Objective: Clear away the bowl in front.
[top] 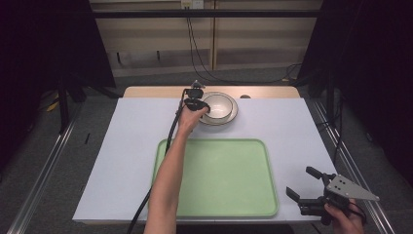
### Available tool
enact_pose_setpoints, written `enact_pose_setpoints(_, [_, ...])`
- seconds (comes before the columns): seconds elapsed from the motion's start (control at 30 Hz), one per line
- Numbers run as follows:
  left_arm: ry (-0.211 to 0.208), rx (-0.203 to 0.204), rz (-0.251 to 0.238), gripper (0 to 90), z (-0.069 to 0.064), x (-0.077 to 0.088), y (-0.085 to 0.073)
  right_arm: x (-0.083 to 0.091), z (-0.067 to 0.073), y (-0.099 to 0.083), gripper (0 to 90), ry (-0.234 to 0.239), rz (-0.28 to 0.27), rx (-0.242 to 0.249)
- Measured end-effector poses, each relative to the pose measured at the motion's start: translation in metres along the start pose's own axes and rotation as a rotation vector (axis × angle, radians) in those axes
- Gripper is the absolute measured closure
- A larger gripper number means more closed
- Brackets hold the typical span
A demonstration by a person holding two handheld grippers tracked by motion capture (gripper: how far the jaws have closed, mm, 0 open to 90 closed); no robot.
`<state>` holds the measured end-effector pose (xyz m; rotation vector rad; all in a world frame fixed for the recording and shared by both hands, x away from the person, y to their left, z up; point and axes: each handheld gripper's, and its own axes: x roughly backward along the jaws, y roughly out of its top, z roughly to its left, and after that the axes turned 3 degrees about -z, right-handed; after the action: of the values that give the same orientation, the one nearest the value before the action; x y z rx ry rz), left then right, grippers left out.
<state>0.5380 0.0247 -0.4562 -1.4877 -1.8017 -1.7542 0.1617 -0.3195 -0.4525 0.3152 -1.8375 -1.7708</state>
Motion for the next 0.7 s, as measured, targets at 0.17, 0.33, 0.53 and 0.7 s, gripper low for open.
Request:
enact_pose_setpoints(0.17, [0.002,0.043,-0.015,78.3,-0.0003,0.0005,0.0006,0.0011,-0.0004,0.0001,0.9,0.0,0.003,-0.001])
enact_pose_setpoints(0.33, [0.01,0.048,-0.039,82.6,0.001,0.0041,0.0032,0.0015,-0.001,-0.0001,1.0,0.0,0.002,-0.009])
enact_pose_setpoints(0.53, [0.014,0.075,-0.043,82.3,0.0025,0.0063,0.0046,0.0018,0.0002,0.0,1.1,-0.001,0.001,-0.007])
enact_pose_setpoints(0.7, [0.005,0.068,-0.034,82.1,0.0063,0.0081,0.005,0.0022,-0.0012,-0.0003,1.1,-0.002,0.001,-0.015])
